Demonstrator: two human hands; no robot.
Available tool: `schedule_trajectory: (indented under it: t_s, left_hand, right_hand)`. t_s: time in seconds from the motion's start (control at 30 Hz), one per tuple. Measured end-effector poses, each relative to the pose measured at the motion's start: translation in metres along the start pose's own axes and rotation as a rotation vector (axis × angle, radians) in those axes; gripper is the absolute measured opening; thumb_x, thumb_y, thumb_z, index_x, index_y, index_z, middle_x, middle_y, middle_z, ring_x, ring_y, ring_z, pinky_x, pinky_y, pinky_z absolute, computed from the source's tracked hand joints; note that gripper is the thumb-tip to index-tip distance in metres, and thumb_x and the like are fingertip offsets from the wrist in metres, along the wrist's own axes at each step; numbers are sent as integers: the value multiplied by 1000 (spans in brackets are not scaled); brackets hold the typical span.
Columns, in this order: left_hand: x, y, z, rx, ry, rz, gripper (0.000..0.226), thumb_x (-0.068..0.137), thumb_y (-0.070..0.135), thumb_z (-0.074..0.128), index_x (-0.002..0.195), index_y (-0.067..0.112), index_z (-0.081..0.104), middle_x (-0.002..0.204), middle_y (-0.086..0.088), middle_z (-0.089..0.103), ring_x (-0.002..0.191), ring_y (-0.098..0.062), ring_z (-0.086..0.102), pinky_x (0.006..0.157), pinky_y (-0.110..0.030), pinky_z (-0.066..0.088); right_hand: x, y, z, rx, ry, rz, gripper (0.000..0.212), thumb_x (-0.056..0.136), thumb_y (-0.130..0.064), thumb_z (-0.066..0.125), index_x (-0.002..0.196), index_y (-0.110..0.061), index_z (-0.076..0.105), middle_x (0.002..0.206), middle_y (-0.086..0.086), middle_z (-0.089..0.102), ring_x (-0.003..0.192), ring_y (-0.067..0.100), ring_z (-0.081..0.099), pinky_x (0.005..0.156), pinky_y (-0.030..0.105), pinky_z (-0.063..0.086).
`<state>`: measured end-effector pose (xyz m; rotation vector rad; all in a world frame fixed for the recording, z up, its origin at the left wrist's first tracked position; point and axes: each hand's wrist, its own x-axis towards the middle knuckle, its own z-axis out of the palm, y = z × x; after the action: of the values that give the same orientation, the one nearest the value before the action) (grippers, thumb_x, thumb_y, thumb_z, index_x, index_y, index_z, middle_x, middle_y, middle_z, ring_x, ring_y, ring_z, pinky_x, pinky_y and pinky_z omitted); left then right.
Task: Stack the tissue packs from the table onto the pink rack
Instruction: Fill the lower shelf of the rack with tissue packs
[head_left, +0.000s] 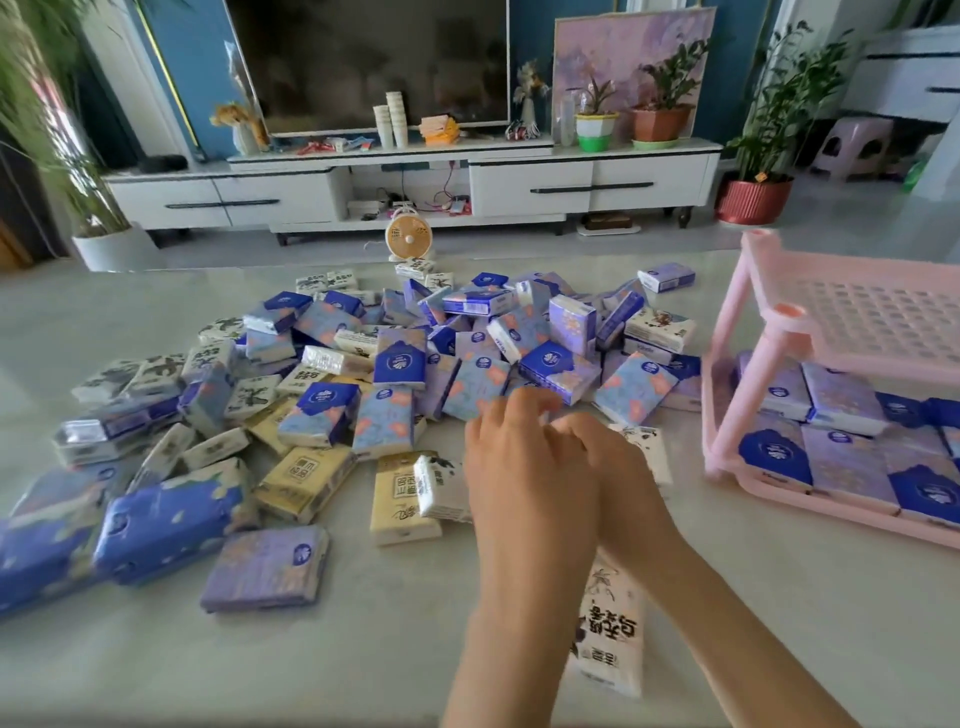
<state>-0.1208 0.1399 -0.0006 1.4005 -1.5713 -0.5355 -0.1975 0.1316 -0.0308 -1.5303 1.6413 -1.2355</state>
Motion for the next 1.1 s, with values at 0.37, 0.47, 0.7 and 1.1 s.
schedule_trajectory:
  t_s: [0.37,0.47,0.7,1.1]
  left_hand:
    - [-12,-104,-57,316,-248,210,64,79,40,68,135,34,37,139,20,29,131,-1,28,106,-21,20]
    - [-10,-107,-53,308,-217,148,76,78,40,69,136,43,20,138,26,20,131,4,14,103,-11,8]
    - [6,-101,-55,266,-232,36,95,74,42,71,141,43,5,138,14,33,124,0,20,103,-26,20]
    - [30,-94,-49,353,-236,211,55,87,2,52,138,20,40,146,4,35,132,-13,24,102,-18,15]
  right_hand:
    - [57,11,17,-348,200,-140,39,83,1,51,121,-6,51,120,11,54,115,26,47,97,34,38]
    - [78,28,8,-573,292,-93,43,86,-11,55,127,-8,45,128,12,49,120,29,41,98,35,30]
    - [99,46,9,-864,193,-29,59,89,-32,52,139,-13,27,132,12,45,124,32,35,98,40,26]
    - [66,24,1,-473,279,7,50,77,-24,65,122,-10,48,117,12,52,111,29,44,89,34,34]
